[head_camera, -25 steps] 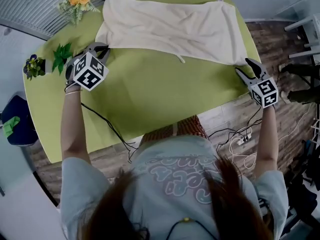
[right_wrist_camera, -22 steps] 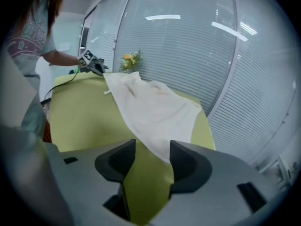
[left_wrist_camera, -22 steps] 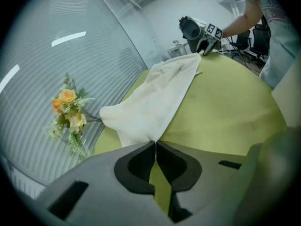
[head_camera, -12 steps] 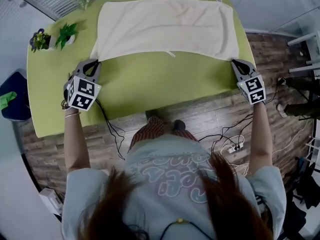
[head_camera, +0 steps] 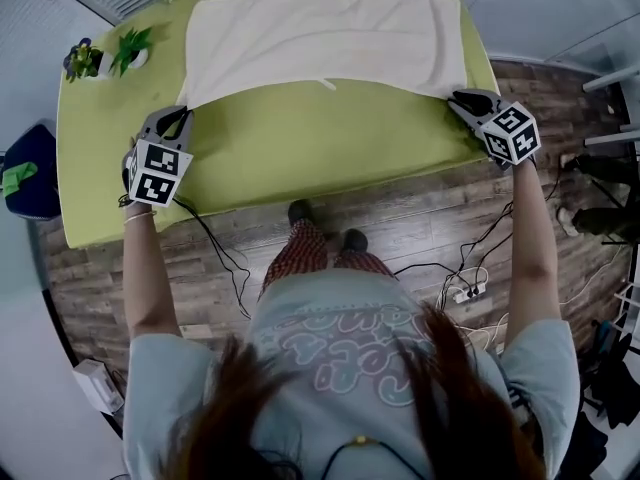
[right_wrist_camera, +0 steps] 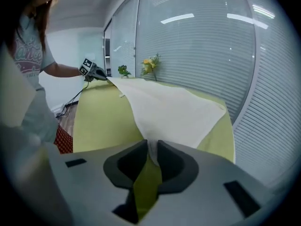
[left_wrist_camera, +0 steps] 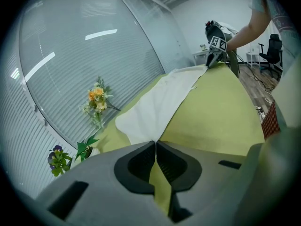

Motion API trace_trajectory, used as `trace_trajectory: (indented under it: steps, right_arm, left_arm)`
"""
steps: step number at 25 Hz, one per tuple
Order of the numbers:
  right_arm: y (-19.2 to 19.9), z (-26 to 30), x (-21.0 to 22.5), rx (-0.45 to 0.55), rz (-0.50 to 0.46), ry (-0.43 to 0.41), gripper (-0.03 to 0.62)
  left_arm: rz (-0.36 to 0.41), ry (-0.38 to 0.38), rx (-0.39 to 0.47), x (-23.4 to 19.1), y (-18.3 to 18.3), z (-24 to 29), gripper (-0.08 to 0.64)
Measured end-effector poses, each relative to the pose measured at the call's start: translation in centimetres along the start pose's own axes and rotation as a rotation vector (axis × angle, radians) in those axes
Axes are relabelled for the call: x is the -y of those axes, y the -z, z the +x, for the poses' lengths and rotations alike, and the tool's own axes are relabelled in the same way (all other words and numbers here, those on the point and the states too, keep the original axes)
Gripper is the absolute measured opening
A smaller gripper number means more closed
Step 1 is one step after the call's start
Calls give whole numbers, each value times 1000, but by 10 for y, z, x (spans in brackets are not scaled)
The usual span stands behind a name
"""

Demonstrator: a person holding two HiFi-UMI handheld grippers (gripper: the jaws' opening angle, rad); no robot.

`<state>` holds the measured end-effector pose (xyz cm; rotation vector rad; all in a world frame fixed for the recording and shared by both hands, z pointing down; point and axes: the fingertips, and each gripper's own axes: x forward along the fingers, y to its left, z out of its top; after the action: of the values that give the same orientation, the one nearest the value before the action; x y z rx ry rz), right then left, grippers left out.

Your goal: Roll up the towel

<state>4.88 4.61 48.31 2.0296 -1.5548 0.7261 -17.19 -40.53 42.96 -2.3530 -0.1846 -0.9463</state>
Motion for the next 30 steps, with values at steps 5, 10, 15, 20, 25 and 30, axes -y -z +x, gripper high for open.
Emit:
trace_trajectory:
  steps: [5,10,15,20,25,30]
  right_arm:
    - [4,-13,-2,13,-65,52,17]
    - [17,-60,-6,91,-65,135,15]
    - [44,-100,-37,112,-88,145,17]
    - [53,-124,-53,142,-90,126,18]
    - [31,-127,-40,171,-112,134,18]
    - [-2,-117,-12,174,-147,173,18]
  left_arm:
    - [-15,-31,8,6,1,-11,18]
    - [-3,-59,8,28,7,-33,18]
    - [-43,-62,6,74,22,-69,18]
    - [-51,-85,-23,106,33,-96,18]
    - [-37,-113,-22,88,19,-98,18]
    - [20,-143,-11,37,-5,-80,18]
